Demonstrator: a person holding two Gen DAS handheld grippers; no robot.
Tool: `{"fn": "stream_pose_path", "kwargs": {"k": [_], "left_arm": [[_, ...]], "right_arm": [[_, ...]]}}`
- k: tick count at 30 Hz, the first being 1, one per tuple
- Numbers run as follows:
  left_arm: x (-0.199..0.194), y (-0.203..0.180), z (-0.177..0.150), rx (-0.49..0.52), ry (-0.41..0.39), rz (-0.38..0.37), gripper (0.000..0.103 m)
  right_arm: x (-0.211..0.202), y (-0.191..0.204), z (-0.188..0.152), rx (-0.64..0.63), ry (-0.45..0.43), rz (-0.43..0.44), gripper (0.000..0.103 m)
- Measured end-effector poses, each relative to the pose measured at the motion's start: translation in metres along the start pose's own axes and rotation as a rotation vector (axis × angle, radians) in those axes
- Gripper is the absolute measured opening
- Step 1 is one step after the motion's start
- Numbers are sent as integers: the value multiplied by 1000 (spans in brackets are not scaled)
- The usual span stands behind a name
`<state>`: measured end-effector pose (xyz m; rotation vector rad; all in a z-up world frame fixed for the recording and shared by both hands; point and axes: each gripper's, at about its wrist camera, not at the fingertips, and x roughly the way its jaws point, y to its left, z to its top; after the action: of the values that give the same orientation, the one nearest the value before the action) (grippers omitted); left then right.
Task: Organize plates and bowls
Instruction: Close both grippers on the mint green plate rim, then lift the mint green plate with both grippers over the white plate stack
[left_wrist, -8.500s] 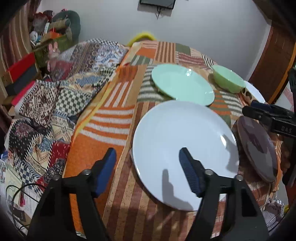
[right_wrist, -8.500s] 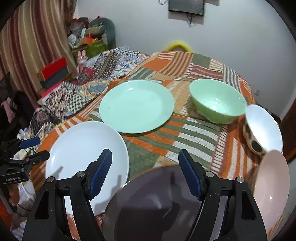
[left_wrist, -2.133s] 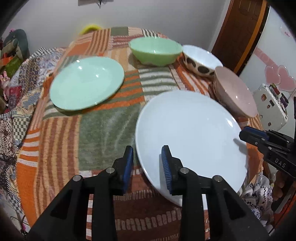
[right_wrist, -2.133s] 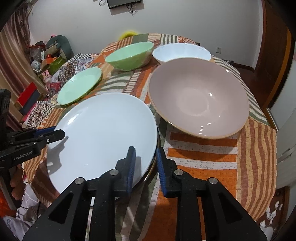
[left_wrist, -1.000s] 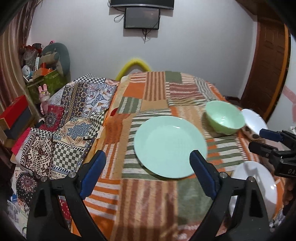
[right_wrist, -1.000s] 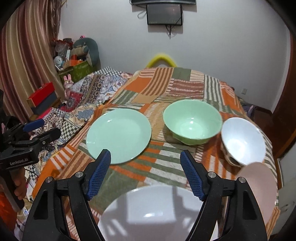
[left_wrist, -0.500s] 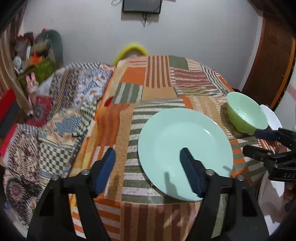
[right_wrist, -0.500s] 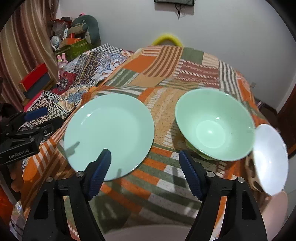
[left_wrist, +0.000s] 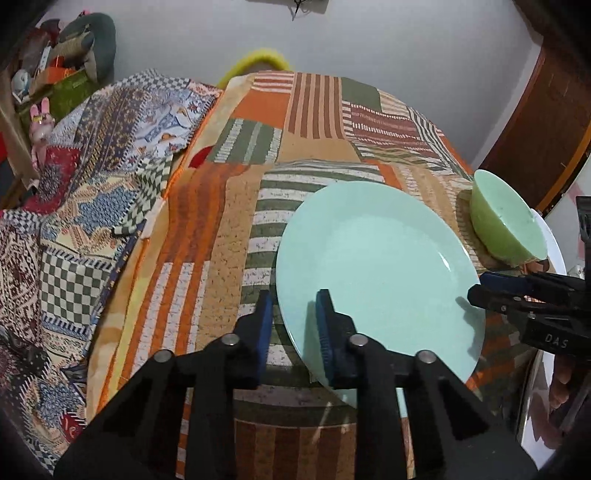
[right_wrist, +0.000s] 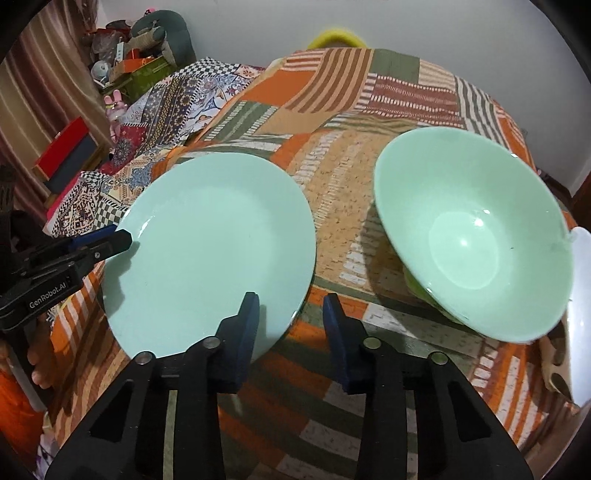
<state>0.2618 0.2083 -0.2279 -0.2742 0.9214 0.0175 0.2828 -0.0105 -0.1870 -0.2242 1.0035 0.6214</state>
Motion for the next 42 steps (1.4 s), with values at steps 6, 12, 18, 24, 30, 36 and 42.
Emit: {"fn": "stream_pose_path", "kwargs": {"k": [6,12,18,24,30,36,42], "left_arm": [[5,2,1,-10,13,-18,18],[4,0,0,10,10,-6,18],[-1,-5,-5,-1,10,9,18],[-14,-16,-12,2,-18,37,19],[-31,-25,-18,13,-37,26,19],[-55,-35,-26,33,-71,22,19],[-81,-43,-33,41,-95,8,19]], "right_arm": [[7,3,4,-15,15,-10,25],[15,7,9,-25,14,-29,26],[10,7,7,-27,7,-31,25],[-3,6,1,-15,-1,-9,25],[-17,4,-4,1,-25,-8,25],[-34,5,-14,23,-54,6,25],[-56,8,-21,26,-93,16,25]]}}
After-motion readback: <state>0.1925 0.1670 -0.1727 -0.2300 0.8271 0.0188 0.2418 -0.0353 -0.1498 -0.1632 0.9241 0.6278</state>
